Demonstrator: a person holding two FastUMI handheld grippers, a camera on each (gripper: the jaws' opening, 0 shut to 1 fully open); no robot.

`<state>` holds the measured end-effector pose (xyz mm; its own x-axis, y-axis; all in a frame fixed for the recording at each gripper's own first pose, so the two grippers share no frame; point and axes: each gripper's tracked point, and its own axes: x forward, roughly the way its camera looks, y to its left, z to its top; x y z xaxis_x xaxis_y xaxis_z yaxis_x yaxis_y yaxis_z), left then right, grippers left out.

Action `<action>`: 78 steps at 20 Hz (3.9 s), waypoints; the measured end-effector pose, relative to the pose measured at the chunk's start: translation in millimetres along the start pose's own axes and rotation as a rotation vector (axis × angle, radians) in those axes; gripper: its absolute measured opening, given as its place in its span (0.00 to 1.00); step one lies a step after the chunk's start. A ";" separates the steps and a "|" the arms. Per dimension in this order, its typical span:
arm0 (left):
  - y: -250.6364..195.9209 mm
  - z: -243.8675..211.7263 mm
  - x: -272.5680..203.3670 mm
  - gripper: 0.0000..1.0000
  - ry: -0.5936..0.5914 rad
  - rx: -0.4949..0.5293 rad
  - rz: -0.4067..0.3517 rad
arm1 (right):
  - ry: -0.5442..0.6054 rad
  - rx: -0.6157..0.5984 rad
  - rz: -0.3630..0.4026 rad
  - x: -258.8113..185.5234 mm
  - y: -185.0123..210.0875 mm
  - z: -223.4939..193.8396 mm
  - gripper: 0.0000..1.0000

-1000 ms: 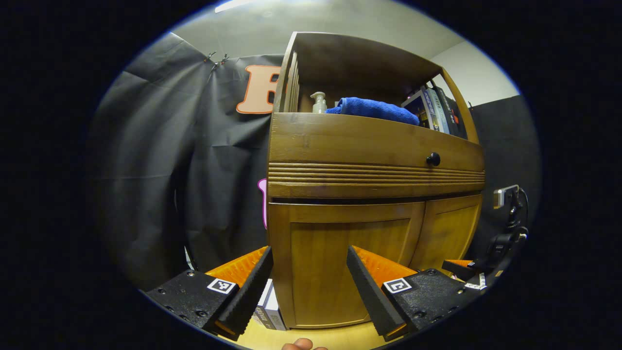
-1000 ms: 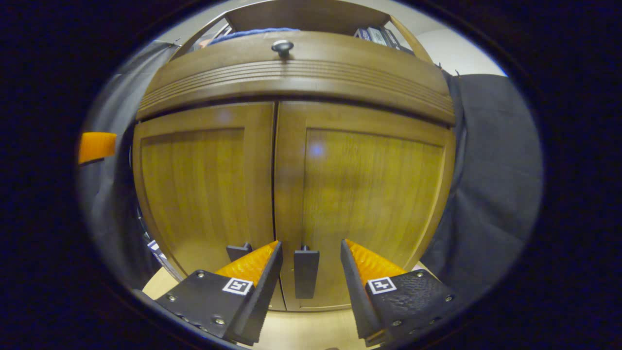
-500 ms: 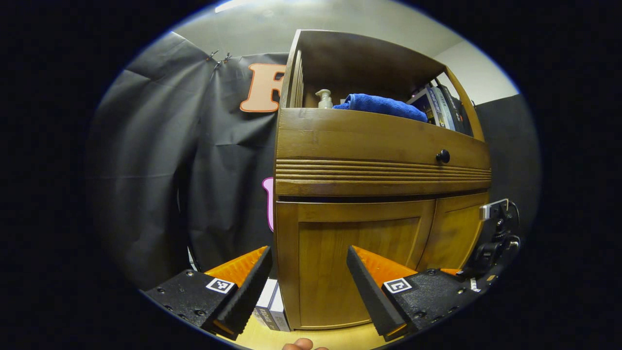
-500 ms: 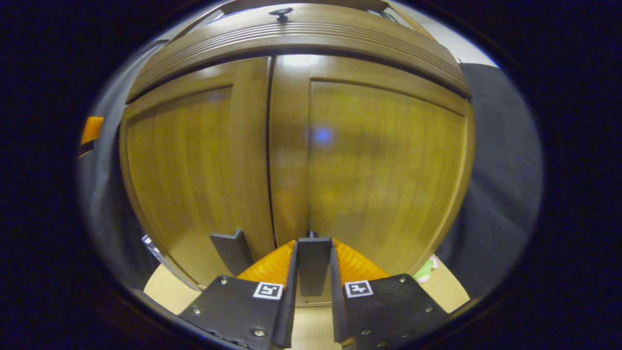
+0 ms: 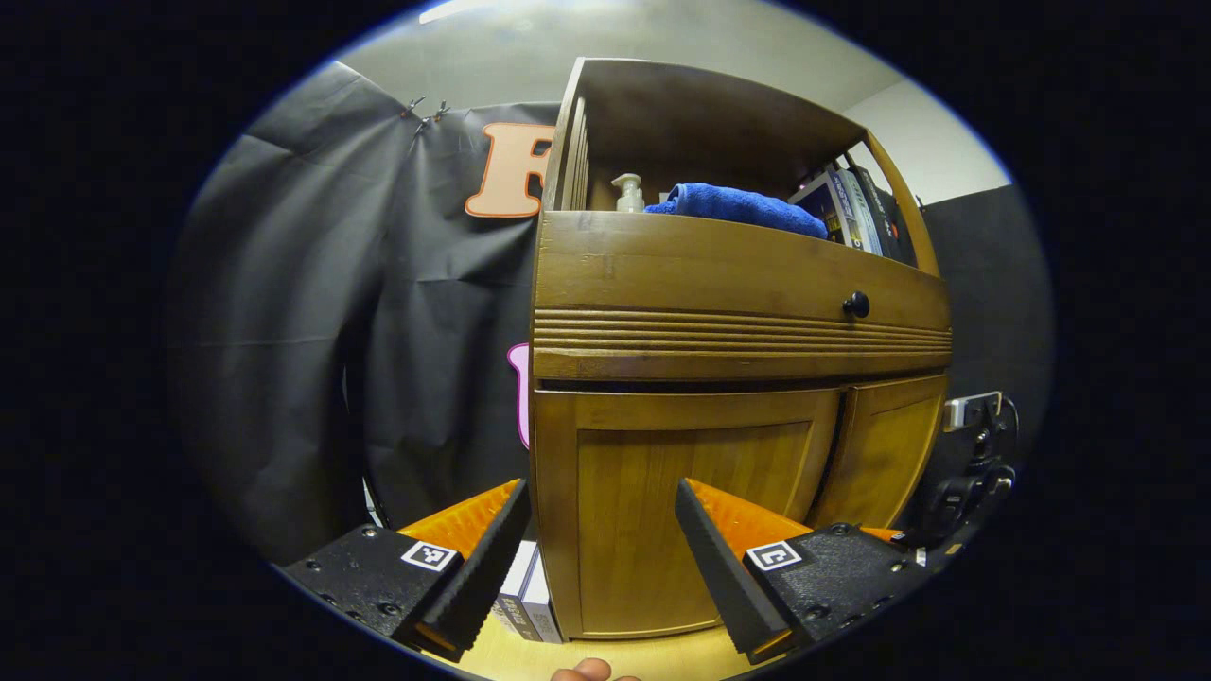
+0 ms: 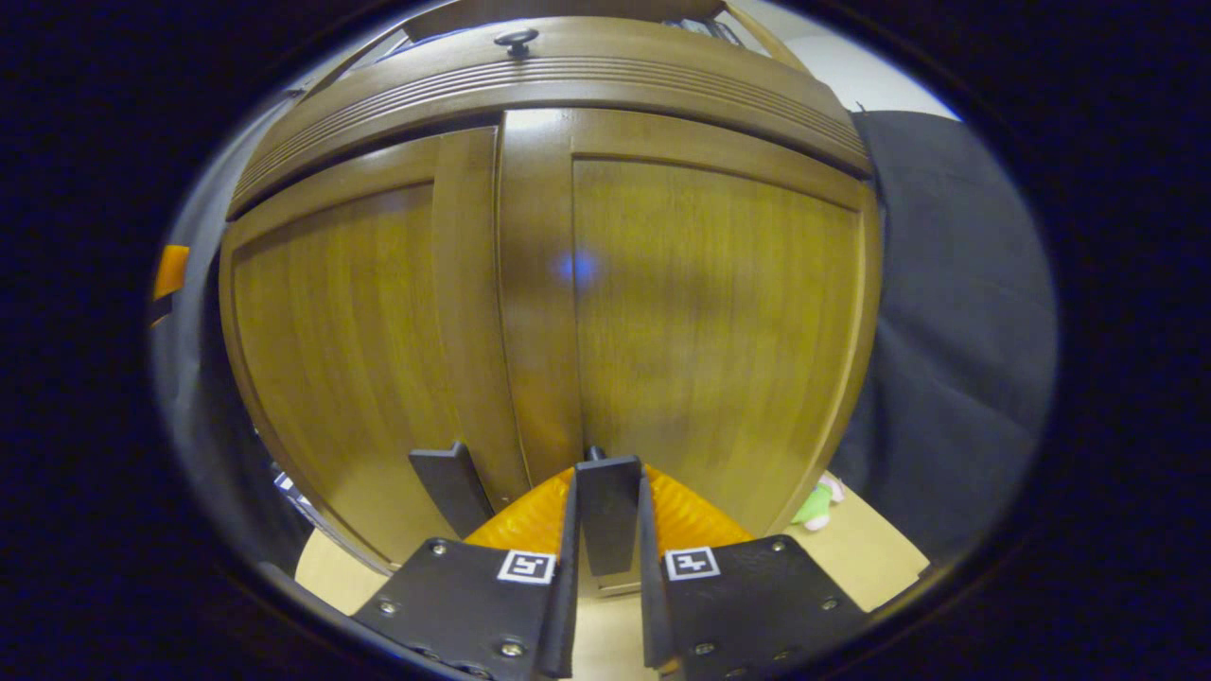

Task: Open the right door of the double-door shoe cabinet with the right hand, and open the left door with the left hand.

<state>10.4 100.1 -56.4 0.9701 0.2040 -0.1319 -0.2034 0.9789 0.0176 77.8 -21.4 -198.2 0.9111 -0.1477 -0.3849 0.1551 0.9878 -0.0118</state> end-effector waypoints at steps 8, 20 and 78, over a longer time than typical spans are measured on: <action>-11.8 -6.1 -2.0 0.92 0.019 -0.028 -0.037 | 0.008 0.023 -0.014 -38.7 -19.3 -8.0 0.28; -18.0 -13.1 -2.8 0.96 0.031 -0.040 -0.067 | 0.029 0.069 -0.104 -48.4 -34.3 -10.3 0.24; -114.9 -78.7 19.1 0.95 0.166 -0.031 -0.254 | -0.086 0.113 -0.551 -146.3 -244.6 17.8 0.18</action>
<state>41.9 -9.2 -139.0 0.9560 -0.0546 -0.2882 0.0368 0.9971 -0.0667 -86.6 -242.3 -122.5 0.7112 -0.6478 -0.2732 0.6518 0.7531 -0.0889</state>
